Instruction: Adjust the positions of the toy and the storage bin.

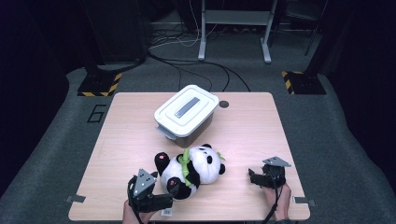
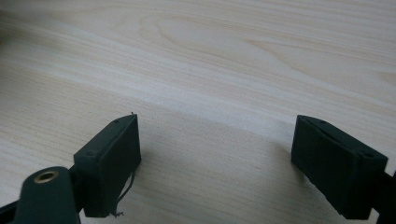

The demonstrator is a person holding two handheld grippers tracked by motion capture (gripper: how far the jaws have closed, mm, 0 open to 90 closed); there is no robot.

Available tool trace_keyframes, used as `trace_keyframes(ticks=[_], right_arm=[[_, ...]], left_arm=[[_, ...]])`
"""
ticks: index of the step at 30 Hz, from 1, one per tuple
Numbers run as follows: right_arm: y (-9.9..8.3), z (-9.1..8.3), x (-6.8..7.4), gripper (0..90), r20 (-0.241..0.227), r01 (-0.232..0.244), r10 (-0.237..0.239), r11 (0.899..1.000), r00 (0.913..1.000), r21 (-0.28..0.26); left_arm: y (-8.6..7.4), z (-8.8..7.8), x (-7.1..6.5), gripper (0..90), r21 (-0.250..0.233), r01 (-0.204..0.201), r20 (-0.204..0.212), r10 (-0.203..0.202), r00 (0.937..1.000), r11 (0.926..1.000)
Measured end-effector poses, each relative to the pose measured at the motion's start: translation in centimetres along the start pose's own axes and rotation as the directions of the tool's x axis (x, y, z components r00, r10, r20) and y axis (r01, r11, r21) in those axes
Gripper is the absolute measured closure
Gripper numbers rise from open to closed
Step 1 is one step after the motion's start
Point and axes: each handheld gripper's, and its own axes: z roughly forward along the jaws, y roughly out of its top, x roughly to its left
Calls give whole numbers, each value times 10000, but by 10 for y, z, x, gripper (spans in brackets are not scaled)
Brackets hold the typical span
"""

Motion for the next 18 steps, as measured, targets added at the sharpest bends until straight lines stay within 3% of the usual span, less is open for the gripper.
trace_keyframes(ticks=[2, 5, 9, 18], right_arm=[[0, 0, 0, 147, 9, -3, 3, 10000, 10000, -7], [0, 0, 0, 148, 20, -5, 5, 10000, 10000, -3], [0, 0, 0, 153, 13, -88, 88, 10000, 10000, 11], [0, 0, 0, 157, 25, -114, 114, 9999, 9999, 2]], left_arm=[[-2, 4, -2, 153, 163, -270, 16, 270, 9996, 9995], [-6, 10, -3, 308, 319, -328, 85, 325, 9994, 9990], [-12, 16, -2, 502, 187, -390, 569, 378, 9977, 9991], [-15, 11, 5, 628, -77, -729, 464, 732, 9962, 9973]])
